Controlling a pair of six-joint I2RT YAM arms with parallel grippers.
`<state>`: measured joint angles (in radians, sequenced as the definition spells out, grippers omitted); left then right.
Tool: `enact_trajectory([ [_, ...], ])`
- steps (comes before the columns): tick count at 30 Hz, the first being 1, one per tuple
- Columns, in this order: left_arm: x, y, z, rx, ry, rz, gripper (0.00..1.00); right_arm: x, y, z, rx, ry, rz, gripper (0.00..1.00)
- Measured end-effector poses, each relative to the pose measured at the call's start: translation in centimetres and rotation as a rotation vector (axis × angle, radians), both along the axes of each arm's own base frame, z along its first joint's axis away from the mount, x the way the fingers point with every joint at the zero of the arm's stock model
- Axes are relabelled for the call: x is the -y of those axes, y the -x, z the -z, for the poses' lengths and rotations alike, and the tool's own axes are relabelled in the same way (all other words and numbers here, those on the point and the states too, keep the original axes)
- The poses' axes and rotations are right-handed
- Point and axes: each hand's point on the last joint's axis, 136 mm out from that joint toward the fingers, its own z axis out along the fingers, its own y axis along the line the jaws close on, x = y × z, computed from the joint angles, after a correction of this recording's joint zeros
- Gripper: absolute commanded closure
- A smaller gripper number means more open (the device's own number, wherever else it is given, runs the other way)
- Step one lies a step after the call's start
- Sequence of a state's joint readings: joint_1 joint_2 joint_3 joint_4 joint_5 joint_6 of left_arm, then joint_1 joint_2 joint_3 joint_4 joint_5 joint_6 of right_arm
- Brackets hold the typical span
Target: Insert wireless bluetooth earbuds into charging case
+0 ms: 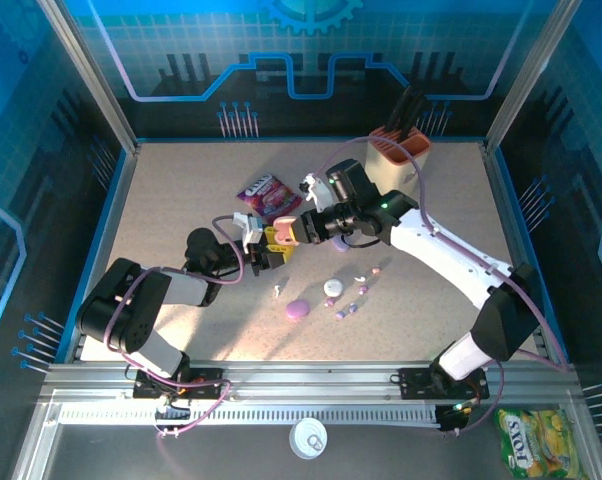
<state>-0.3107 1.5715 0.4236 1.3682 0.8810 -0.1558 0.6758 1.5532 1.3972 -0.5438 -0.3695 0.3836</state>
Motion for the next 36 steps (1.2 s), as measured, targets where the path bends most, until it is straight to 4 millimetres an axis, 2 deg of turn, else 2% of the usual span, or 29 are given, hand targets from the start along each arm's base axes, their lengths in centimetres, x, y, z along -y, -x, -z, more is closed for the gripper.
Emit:
enact_trajectory([
  [6,0.0,0.0,-0.1,-0.001,0.001,0.000,0.64,-0.2,-0.1,0.1,-0.002,-0.004,-0.004,0.77],
  [17,0.0,0.0,0.0,-0.006,0.000,-0.001,0.64,-0.2,-0.1,0.4,0.013,0.007,0.004,0.63],
  [26,0.0,0.0,-0.1,0.001,0.002,-0.001,0.64,1.4,1.1,-1.1,0.091,-0.006,0.010,0.48],
  [29,0.0,0.0,-0.2,0.002,0.002,-0.001,0.64,2.8,1.7,-1.6,0.130,-0.026,0.040,0.47],
  [31,0.0,0.0,-0.3,0.006,0.003,-0.001,0.64,4.6,1.7,-1.4,0.139,-0.032,0.094,0.47],
  [34,0.0,0.1,-0.4,0.013,0.004,-0.002,0.64,8.8,0.3,0.2,0.124,-0.026,0.248,0.47],
  [36,-0.1,0.1,-0.6,0.018,0.006,-0.002,0.64,12.4,-0.7,2.6,0.082,0.003,0.381,0.47],
])
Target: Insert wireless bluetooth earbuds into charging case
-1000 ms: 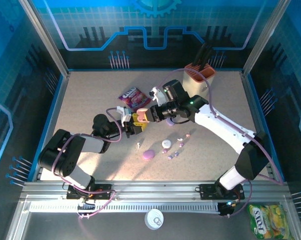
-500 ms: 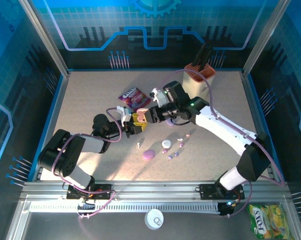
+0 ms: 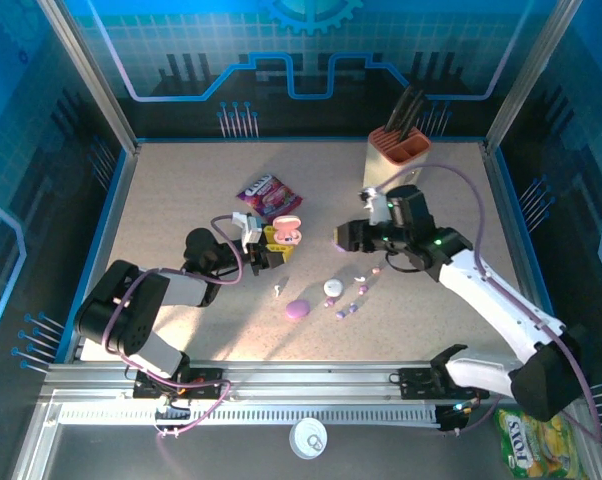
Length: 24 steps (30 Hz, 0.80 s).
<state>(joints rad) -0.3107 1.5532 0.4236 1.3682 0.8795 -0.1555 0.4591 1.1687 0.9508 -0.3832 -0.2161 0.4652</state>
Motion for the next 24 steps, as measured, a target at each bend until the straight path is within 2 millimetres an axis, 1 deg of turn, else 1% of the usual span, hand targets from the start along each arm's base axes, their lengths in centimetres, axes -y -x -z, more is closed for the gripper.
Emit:
enact_trajectory([
  [1,0.0,0.0,-0.1,0.001,0.000,0.000,0.64,1.4,-0.3,1.3,-0.029,0.009,0.052,0.47],
  [3,0.0,0.1,-0.2,0.007,0.002,0.000,0.64,4.2,-0.5,4.6,-0.111,0.036,0.156,0.47],
  [5,0.0,0.1,-0.4,0.010,0.003,0.000,0.64,6.0,-0.3,7.3,-0.192,0.063,0.230,0.47],
  [8,0.0,0.1,-0.4,0.010,0.003,0.000,0.64,7.4,0.0,10.6,-0.297,0.088,0.311,0.47],
  [11,0.0,0.1,-0.3,0.009,0.003,0.000,0.64,7.8,0.4,13.3,-0.375,0.100,0.346,0.47],
  [15,-0.1,0.2,-0.4,0.011,0.004,0.000,0.64,7.8,0.1,15.2,-0.419,0.117,0.349,0.46],
  [18,-0.1,0.2,-0.6,0.015,0.006,0.000,0.64,7.7,-0.3,16.2,-0.435,0.134,0.336,0.46],
  [24,-0.1,0.3,-0.5,0.013,0.006,-0.003,0.64,7.1,-2.4,16.5,-0.420,0.135,0.312,0.45],
])
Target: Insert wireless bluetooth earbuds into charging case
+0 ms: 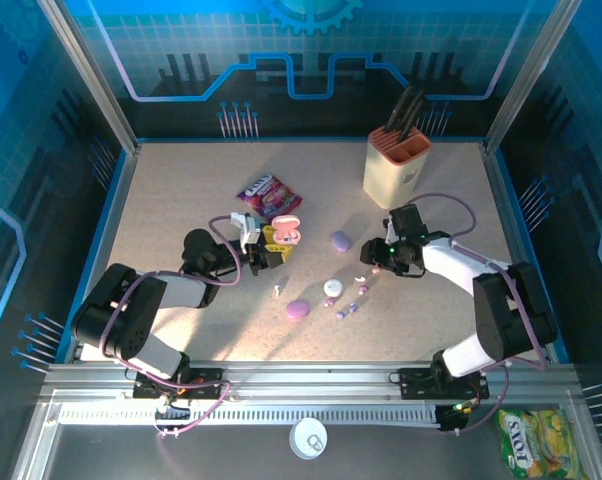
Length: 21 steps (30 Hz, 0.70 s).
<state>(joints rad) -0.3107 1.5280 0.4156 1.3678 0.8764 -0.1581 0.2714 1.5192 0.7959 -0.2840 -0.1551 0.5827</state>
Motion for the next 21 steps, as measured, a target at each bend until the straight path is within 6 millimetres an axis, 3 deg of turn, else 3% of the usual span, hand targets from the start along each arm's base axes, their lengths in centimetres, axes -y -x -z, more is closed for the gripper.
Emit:
enact_trajectory([
  [4,-0.1,0.2,-0.1,0.004,0.001,0.000,0.64,-0.4,-1.3,0.5,0.005,-0.007,-0.014,0.46],
  [12,-0.1,0.4,-0.2,0.005,0.002,0.000,0.64,-0.1,-1.4,1.9,-0.022,-0.012,-0.014,0.46],
  [21,-0.1,0.4,-0.3,0.010,0.004,0.000,0.65,0.1,0.1,2.2,-0.005,-0.037,-0.042,0.48],
])
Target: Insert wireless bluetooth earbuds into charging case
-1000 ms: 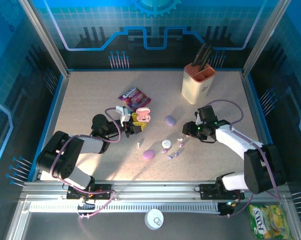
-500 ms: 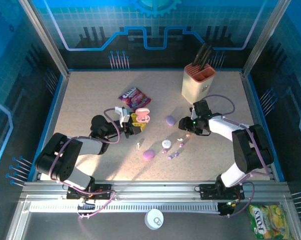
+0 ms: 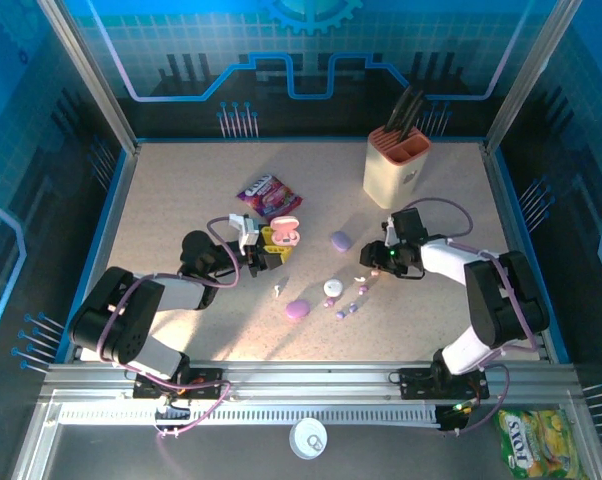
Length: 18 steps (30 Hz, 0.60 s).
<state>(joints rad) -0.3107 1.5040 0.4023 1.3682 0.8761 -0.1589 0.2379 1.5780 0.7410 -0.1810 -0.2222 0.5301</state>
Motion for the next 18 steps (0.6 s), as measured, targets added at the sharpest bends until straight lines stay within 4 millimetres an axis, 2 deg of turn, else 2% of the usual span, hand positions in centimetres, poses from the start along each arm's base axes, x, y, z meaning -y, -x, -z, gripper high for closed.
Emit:
enact_trajectory([
  [12,0.0,0.0,-0.1,0.001,0.000,0.000,0.64,0.0,2.4,0.0,-0.021,-0.024,-0.018,0.48],
  [18,0.0,-0.1,-0.1,0.003,0.001,-0.005,0.64,1.1,3.2,-0.1,-0.038,0.093,-0.019,0.46],
])
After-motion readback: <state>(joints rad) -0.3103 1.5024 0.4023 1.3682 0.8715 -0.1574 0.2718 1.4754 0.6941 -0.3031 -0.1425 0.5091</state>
